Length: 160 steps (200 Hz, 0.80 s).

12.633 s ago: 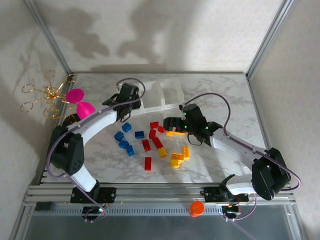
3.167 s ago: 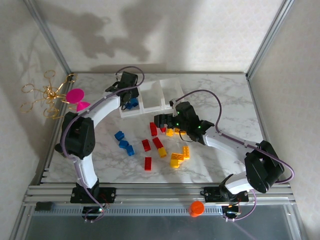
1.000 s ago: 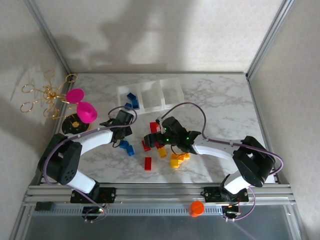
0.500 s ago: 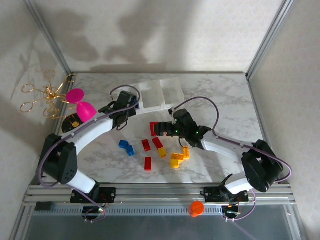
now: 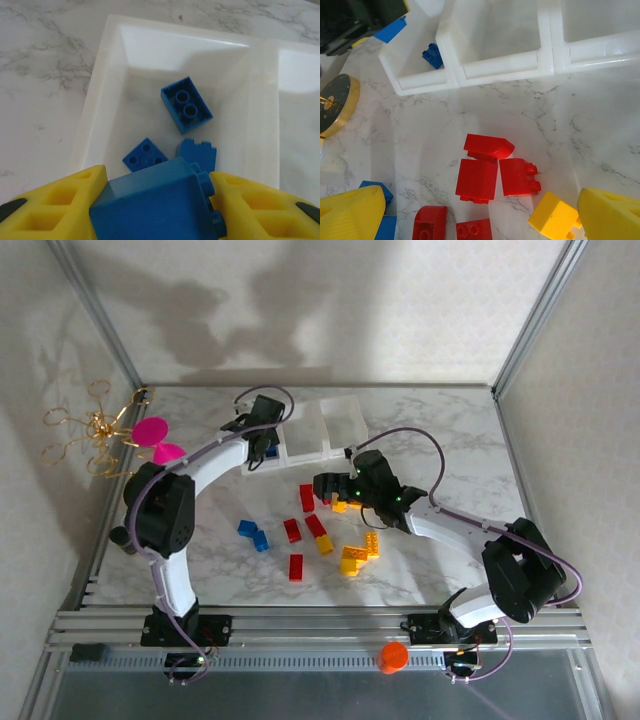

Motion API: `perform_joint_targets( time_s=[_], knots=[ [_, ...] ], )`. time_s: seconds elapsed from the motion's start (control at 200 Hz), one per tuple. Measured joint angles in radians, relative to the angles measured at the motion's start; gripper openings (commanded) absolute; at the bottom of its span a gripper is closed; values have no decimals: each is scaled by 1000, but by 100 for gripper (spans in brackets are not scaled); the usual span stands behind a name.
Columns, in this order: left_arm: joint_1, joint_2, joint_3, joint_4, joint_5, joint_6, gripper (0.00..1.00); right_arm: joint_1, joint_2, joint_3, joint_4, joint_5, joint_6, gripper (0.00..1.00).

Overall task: Sort the legos into containers by color
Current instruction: Place the lego in the container.

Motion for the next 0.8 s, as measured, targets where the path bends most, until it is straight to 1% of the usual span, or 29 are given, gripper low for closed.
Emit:
perform_joint_targets(
  time_s=[0.12, 0.225, 0.461, 0.726, 0.801],
  knots=[
    [3, 79, 81, -5, -14, 20, 44, -3, 0, 1, 0, 0, -6, 99],
    [4, 117, 114, -11, -16, 35, 48, -3, 0, 2, 0, 0, -11, 99],
    [7, 122, 122, -26, -19, 60, 59, -3, 0, 21, -2, -1, -35, 99],
    [10, 121, 122, -37, -22, 73, 64, -3, 0, 50, -36, -7, -71, 99],
    [10, 107, 117, -41, -8, 74, 65, -3, 0, 54, -50, -23, -78, 99]
  ],
)
